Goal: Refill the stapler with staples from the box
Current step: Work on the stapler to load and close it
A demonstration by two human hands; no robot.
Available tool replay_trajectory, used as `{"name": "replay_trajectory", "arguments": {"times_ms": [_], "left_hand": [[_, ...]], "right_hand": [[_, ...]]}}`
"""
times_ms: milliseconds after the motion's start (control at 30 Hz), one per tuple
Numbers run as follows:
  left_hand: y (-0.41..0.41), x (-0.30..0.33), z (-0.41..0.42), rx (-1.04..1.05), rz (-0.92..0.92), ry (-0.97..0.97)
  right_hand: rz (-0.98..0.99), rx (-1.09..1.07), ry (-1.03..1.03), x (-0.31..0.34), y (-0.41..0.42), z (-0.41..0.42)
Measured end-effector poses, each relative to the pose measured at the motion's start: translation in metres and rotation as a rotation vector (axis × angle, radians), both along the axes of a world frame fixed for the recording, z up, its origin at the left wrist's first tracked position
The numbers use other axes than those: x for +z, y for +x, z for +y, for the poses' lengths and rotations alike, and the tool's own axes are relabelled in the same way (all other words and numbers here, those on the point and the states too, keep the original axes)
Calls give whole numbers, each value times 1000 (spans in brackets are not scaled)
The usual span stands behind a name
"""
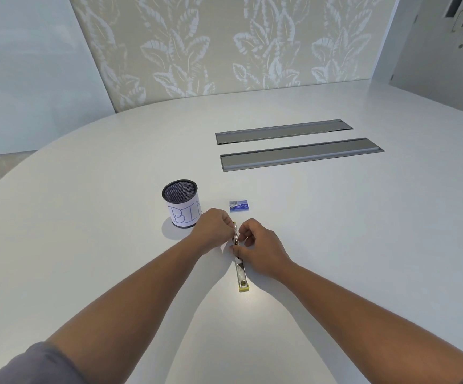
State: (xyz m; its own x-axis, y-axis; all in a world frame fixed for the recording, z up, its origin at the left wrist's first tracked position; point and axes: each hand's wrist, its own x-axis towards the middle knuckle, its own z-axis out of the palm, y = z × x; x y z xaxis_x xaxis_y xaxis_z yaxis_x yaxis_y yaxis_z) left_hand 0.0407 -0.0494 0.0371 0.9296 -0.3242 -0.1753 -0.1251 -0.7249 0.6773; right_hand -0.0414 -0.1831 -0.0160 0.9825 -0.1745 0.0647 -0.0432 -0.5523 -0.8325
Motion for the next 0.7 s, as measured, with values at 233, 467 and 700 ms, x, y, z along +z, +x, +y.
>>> {"name": "replay_trajectory", "arguments": {"times_ms": [233, 467, 700], "left_hand": [[1, -2, 2, 45, 113, -85], [6, -1, 5, 32, 164, -128], [5, 5, 3, -77, 127, -24]], "right_hand": [[-6, -2, -7, -2, 1, 0], [-11, -5, 0, -3, 1, -1], [-1, -11, -2, -2, 0, -1]]}}
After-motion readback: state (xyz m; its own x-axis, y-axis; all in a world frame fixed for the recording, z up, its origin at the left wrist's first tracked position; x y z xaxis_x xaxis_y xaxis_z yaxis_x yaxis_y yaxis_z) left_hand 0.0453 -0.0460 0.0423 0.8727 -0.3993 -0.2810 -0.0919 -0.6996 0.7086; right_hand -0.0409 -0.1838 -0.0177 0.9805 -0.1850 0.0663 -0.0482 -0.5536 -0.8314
